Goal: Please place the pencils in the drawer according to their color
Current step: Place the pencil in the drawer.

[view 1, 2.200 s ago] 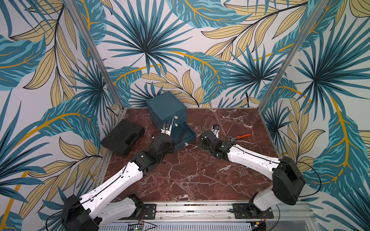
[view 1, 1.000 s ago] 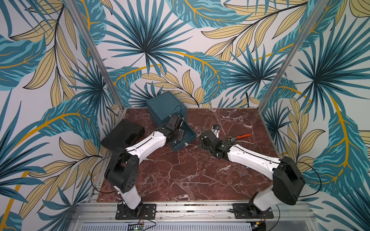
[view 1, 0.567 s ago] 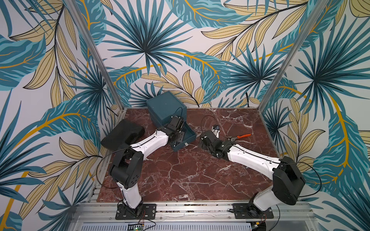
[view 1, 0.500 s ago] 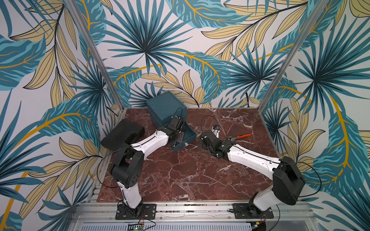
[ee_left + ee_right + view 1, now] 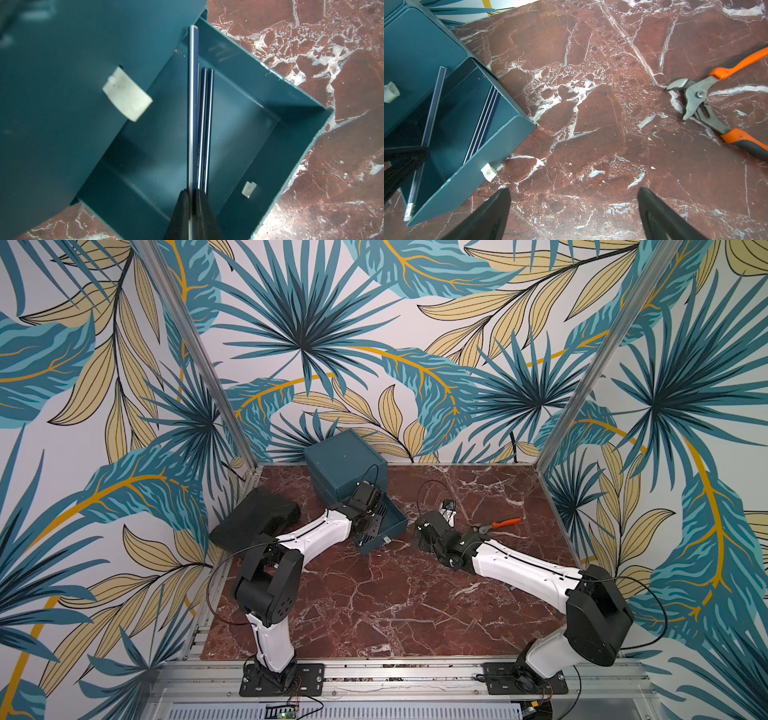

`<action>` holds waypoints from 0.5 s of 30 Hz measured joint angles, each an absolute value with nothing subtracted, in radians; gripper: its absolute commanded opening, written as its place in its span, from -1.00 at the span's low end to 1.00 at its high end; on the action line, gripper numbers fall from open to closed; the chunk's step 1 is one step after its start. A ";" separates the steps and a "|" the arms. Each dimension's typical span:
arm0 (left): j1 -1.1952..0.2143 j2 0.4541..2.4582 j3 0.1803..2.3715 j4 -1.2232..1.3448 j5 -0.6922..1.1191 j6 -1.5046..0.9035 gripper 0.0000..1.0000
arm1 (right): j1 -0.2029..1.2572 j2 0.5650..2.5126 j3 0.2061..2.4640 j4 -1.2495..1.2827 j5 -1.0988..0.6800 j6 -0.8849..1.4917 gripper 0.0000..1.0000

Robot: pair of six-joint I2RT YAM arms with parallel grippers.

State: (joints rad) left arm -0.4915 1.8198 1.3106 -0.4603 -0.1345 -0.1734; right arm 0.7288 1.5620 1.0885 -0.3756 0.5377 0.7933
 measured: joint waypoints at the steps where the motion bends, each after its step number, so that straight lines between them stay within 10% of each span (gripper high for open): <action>1: -0.492 1.821 1.311 -0.460 -0.134 -0.175 -0.92 | 0.729 1.562 1.089 -0.376 0.537 0.793 0.99; 15: -0.491 1.855 1.319 -0.433 -0.160 -0.204 -0.44 | 0.729 1.562 1.089 -0.376 0.533 0.793 0.99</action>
